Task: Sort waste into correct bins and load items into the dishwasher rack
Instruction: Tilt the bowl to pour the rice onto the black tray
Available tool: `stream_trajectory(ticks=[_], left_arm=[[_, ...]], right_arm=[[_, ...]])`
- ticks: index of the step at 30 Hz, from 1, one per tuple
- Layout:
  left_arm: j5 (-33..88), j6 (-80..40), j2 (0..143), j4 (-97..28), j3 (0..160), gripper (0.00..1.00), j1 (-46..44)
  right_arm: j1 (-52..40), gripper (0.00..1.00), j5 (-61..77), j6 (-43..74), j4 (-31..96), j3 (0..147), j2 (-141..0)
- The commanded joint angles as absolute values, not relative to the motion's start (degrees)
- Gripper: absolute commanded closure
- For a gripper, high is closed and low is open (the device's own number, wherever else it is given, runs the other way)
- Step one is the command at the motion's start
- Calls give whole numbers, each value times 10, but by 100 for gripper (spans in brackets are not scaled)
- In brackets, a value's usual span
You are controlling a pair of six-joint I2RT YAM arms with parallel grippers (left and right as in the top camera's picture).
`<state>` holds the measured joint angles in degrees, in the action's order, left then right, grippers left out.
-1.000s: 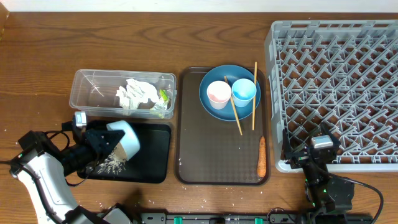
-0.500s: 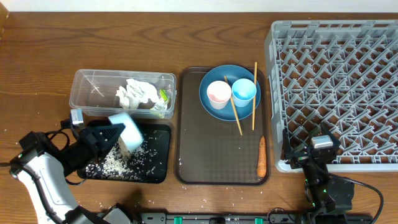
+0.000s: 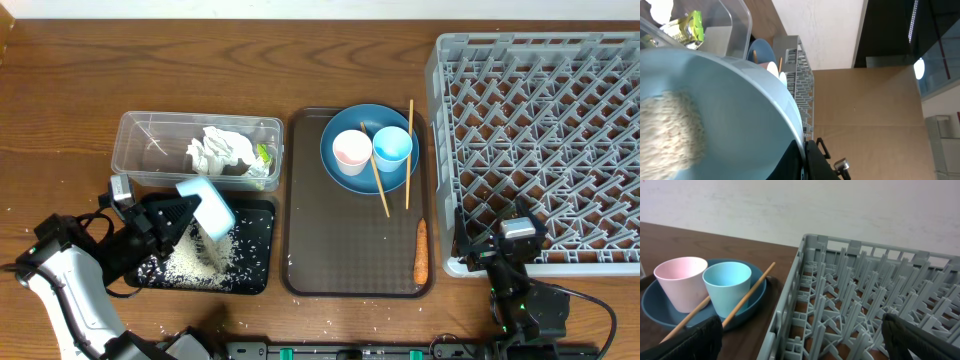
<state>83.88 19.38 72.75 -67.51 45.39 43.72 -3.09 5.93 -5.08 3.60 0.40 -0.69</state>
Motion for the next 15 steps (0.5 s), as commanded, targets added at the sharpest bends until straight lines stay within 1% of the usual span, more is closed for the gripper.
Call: stream_trajectory(ticks=[1,4,7,11,14,15], left_arm=[[860,205,722,-688,454,94,440],[864,205,722,-690,454,94,440],[874,203,722,-718,454,94,439],[879,191,722,-665,454,94,440],[879,175,722,-694,454,94,439],[881,175,722,-683,454,94,439]], right_arm=[[-34,1,60,-54,38,3,-4],[-34,1,60,-54,38,3,-4],[-34,1,60,-54,38,3,-4],[-34,1,60,-54,38,3,-4],[-34,1,60,-54,38,3,-4],[-34,1,60,-54,38,3,-4]])
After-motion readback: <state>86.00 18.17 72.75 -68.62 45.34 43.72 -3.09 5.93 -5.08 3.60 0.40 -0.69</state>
